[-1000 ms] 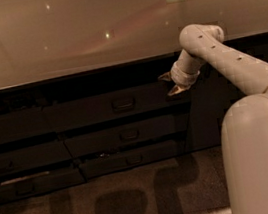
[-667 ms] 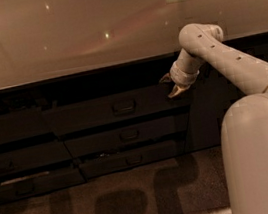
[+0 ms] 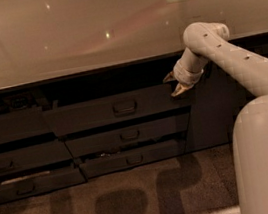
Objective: Open top drawer
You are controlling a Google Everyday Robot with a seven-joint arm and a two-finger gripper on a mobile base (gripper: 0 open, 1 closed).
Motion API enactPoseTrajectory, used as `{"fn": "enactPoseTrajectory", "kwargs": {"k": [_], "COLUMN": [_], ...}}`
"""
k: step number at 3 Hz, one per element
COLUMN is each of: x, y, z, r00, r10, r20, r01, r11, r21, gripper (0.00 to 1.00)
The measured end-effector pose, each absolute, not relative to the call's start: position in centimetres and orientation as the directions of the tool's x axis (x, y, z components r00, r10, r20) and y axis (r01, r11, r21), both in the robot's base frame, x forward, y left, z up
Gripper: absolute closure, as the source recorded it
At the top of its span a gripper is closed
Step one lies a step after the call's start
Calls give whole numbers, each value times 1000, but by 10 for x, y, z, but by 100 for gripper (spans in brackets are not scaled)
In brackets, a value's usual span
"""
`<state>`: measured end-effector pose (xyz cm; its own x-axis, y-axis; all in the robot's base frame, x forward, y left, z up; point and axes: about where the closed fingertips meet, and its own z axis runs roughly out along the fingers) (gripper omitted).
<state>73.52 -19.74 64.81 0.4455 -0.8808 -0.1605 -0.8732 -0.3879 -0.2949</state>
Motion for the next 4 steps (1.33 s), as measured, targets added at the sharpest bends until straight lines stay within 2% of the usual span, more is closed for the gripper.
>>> {"fn": "enactPoseTrajectory", "kwargs": {"k": [3,4], "x": [711,704], "y": [-195,-197], "z": [639,657], "r00": [465,482], "r10": [-870,-862], "r20": [-164,-156], "r01": [-867,-846], "r11": [-409,-412], "r21": [-285,-339], "gripper": [100,100]}}
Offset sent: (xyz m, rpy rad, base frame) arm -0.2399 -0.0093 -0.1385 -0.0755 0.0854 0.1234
